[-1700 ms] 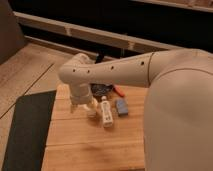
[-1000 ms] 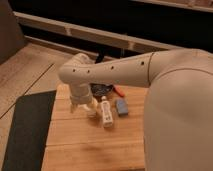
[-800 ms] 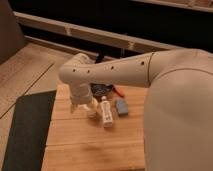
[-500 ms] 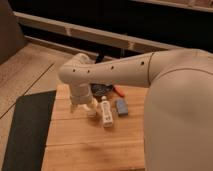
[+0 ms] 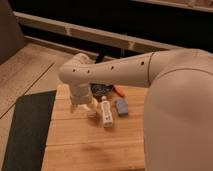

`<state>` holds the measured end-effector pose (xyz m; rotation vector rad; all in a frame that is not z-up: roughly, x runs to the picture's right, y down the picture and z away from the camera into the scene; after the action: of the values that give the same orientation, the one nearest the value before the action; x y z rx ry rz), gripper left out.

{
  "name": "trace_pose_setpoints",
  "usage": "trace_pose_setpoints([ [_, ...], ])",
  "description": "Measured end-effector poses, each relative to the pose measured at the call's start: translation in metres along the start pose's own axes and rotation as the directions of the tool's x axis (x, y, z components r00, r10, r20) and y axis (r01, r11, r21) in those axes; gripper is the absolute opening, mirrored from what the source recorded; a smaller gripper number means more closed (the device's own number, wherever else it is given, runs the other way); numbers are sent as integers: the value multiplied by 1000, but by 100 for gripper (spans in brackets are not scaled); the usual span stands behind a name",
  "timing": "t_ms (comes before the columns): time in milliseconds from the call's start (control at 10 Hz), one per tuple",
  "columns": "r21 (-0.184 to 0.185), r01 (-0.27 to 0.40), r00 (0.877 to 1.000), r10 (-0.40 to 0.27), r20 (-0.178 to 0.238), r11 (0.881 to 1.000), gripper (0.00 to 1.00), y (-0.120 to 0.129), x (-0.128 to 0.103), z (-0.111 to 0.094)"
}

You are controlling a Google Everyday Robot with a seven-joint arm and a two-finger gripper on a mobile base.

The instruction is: Pick up the ceramic bowl

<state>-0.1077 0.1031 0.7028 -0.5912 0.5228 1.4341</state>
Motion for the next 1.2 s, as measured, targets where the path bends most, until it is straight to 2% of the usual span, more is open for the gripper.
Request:
trace_pose_setpoints([
  [400,3,1,1000,-1,4,1000,65,-1,-1,-1],
  [500,-8,-12,1000,12,17,1000,65,-5,-12,-3],
  [700,-55,-50,995,54,87,997,65,-36,-60,-17],
  [900,-104,-59,977,79,199,993,65,-79,-110,-47],
  [1100,-117,-25,963,55,265,993,65,-99,-132,-71],
  [1200,-110,2,955,31,295,994,65,-112,-139,-82],
])
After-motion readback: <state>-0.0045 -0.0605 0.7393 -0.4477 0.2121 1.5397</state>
